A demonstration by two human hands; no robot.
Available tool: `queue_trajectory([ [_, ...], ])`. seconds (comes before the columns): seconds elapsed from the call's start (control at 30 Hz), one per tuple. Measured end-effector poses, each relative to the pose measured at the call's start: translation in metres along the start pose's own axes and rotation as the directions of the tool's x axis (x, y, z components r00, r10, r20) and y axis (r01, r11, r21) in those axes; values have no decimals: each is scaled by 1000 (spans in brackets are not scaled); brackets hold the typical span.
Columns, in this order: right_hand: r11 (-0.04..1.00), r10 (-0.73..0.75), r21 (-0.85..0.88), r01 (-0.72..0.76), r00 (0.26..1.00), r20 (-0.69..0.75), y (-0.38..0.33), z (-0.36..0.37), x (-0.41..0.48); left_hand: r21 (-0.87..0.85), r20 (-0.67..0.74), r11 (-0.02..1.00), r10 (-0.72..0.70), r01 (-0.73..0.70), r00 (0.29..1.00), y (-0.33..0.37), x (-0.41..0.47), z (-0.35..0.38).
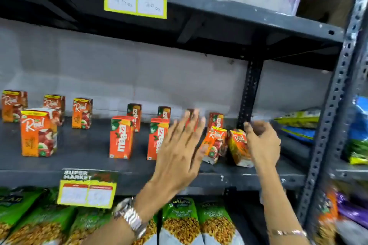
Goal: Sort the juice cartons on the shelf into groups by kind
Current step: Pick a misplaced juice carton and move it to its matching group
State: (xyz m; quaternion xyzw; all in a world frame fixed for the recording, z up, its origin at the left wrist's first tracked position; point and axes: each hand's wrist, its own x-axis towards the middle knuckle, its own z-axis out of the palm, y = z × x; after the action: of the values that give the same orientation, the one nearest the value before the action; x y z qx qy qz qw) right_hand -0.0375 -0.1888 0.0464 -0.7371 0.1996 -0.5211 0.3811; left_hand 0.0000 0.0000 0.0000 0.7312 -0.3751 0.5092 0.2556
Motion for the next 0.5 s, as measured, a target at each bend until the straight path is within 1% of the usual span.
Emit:
queue_trajectory([
  [0.03,996,74,-59,-70,995,63,9,-9,-1,20,57,1000,16,-17,998,6,-12,8],
  [0.1,974,151,-195,-114,971,186,28,-16,0,92,126,995,20,-32,992,4,-33,24],
  [0.13,963,193,-232,-136,950,246,38,-20,1,134,188,990,10,-36,982,4,-45,34],
  [0.2,959,224,-239,-150,921,320,48,-21,1,217,219,974,16,-65,976,-1,-50,43],
  [0.27,973,211,-168,-159,906,366,54,-20,5,294,237,953,4,-75,971,-3,-48,45],
  [0.37,967,230,-24,-255,825,516,56,-17,9,363,238,925,27,-114,971,-3,-49,49],
  [0.4,961,224,17,-278,809,544,57,-16,8,371,240,921,29,-119,970,-4,-50,49],
  [0.5,938,223,107,-330,809,545,75,-18,15,393,228,910,40,-130,973,-1,-51,53],
])
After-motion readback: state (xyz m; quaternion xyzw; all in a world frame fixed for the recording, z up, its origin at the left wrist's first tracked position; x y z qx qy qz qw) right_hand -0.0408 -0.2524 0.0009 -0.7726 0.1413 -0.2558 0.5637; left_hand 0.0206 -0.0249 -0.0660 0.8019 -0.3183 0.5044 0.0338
